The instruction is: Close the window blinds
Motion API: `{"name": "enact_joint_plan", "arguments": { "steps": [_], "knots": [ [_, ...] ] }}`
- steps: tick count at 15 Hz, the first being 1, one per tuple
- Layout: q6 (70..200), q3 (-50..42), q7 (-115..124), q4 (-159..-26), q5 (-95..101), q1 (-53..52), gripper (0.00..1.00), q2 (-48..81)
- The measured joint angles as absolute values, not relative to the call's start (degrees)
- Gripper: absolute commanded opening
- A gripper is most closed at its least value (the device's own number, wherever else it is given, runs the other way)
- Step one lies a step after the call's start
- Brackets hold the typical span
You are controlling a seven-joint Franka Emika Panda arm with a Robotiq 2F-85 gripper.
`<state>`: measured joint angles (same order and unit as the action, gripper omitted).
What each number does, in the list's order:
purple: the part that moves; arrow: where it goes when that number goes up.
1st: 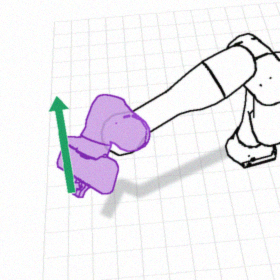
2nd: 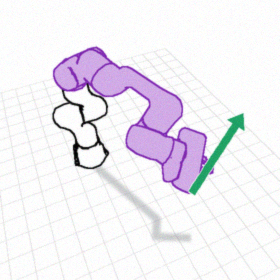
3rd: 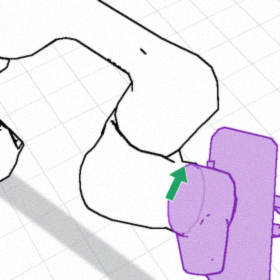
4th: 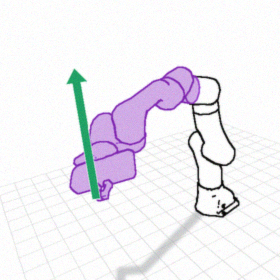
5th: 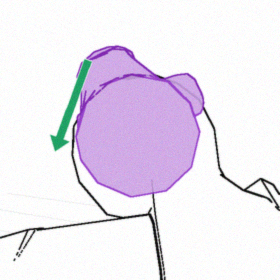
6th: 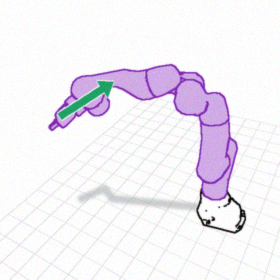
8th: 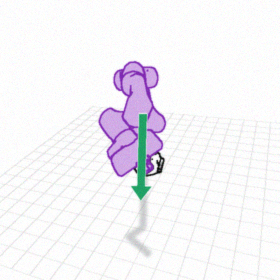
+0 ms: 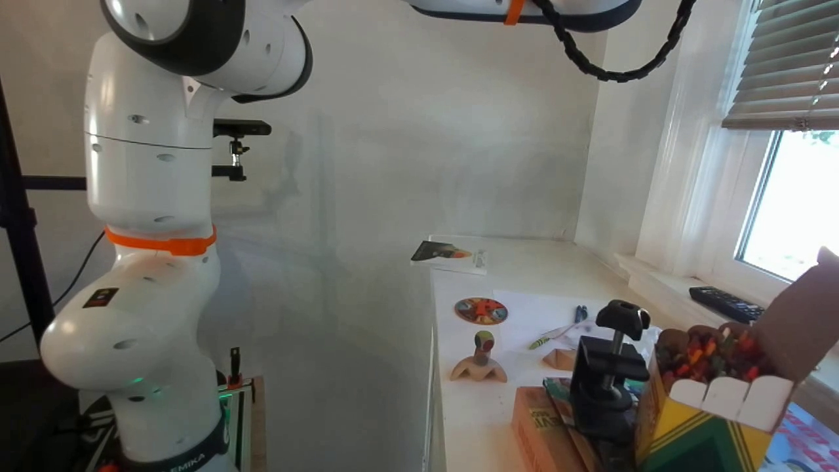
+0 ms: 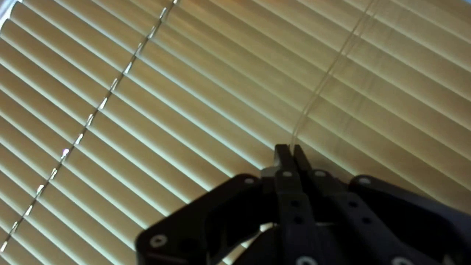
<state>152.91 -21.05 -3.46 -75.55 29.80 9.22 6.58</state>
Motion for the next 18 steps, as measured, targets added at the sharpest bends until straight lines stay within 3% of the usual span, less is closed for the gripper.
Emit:
{"name": "enact_joint_plan", "arguments": {
  "steps": [18],
  "knots": [
    [152.97,-20.50,-3.46,-62.45,29.91,5.32,0.00,10.41]
  ]
}}
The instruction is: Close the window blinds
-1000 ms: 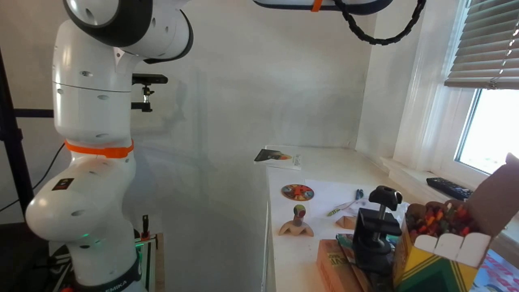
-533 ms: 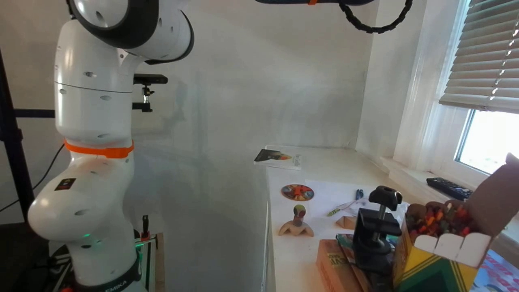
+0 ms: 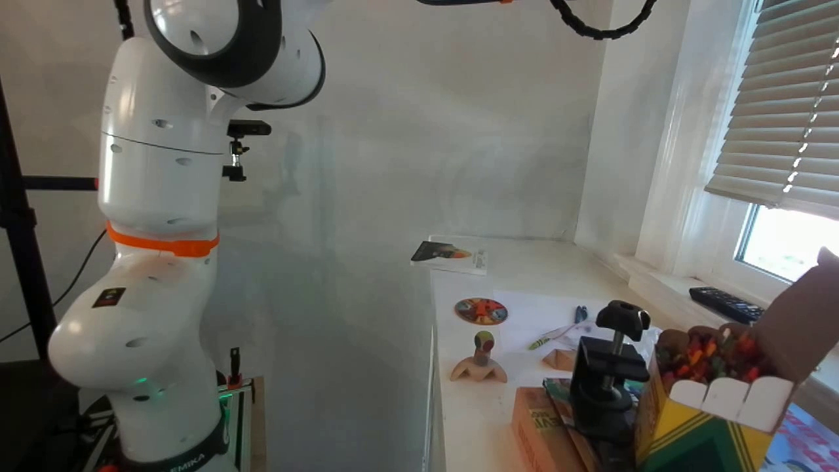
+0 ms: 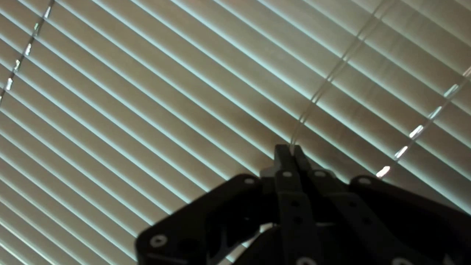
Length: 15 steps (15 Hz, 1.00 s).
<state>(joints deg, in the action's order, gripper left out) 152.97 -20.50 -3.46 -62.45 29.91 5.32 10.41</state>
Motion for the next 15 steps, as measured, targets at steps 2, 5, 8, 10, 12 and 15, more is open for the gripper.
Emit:
{"name": "enact_joint_plan", "arguments": {
  "steps": [2,5,8,10,12,15],
  "knots": [
    [152.96,-20.51,-3.46,-59.93,29.91,5.24,0.00,11.64],
    [152.89,-20.52,-3.40,-55.99,29.90,5.21,0.00,13.50],
    [152.33,-20.59,-3.39,-53.57,29.90,5.21,0.00,15.12],
    [151.79,-20.90,-3.33,-52.39,29.90,5.30,0.00,16.27],
    [151.08,-21.68,-3.03,-51.03,29.90,5.64,0.00,17.53],
    [149.84,-23.57,-2.20,-48.93,29.89,7.09,0.00,19.48]
  ]
}}
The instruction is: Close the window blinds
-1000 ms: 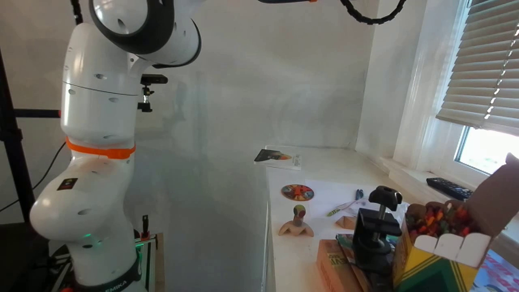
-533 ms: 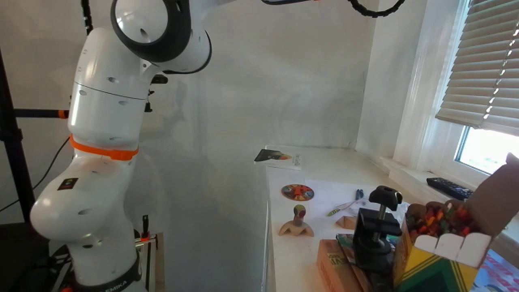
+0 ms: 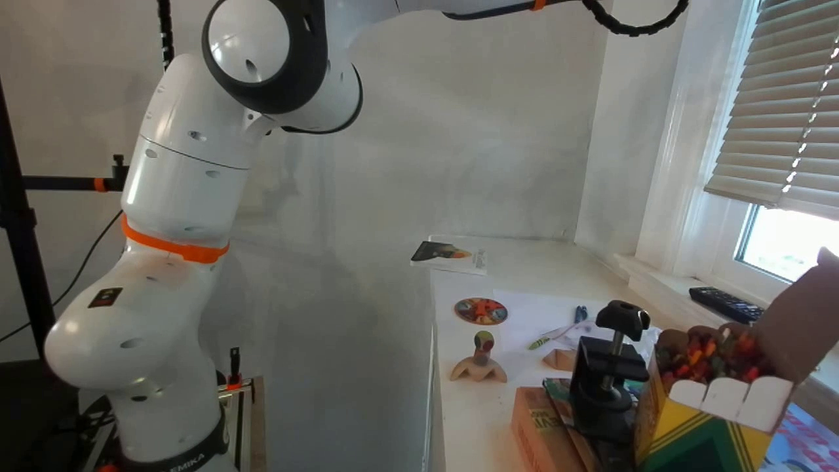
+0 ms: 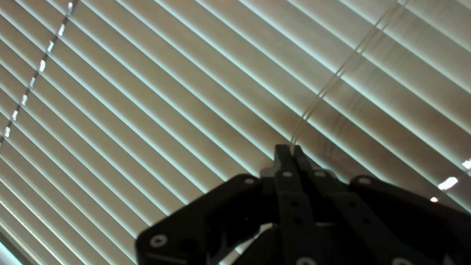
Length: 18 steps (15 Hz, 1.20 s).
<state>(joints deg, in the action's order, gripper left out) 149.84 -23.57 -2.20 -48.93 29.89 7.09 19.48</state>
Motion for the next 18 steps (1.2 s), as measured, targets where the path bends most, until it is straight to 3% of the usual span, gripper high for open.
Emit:
{"name": "enact_joint_plan", "arguments": {
  "steps": [18],
  "knots": [
    [148.64,-26.51,-1.68,-43.34,29.83,12.14,0.00,23.80]
  ]
}}
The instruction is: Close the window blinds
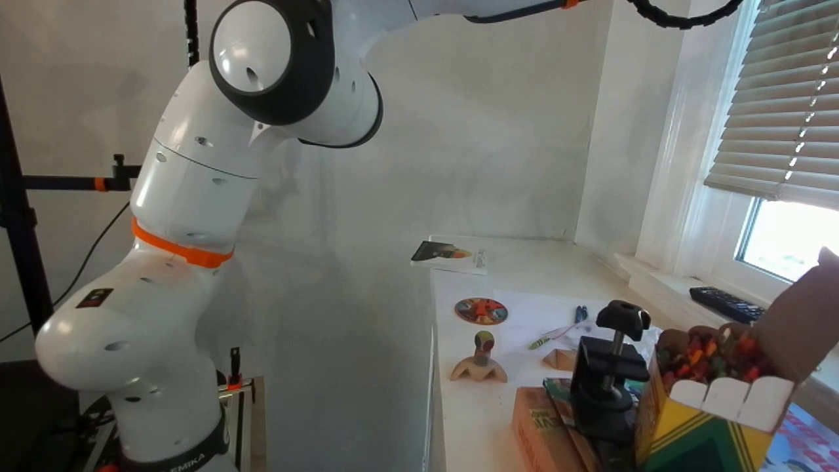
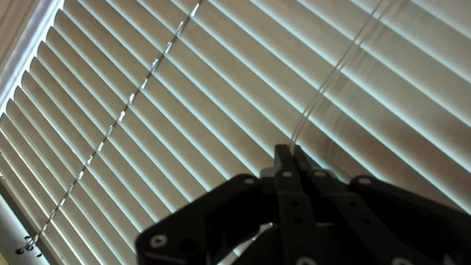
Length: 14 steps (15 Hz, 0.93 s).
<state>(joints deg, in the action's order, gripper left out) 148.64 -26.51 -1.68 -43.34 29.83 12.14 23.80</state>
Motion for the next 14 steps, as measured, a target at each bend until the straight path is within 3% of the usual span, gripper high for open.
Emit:
{"name": "enact_joint_plan", "arguments": {
  "steps": [14],
  "knots": [
    [148.20,-26.17,-1.39,-38.00,29.83,9.31,0.00,23.84]
  ]
}}
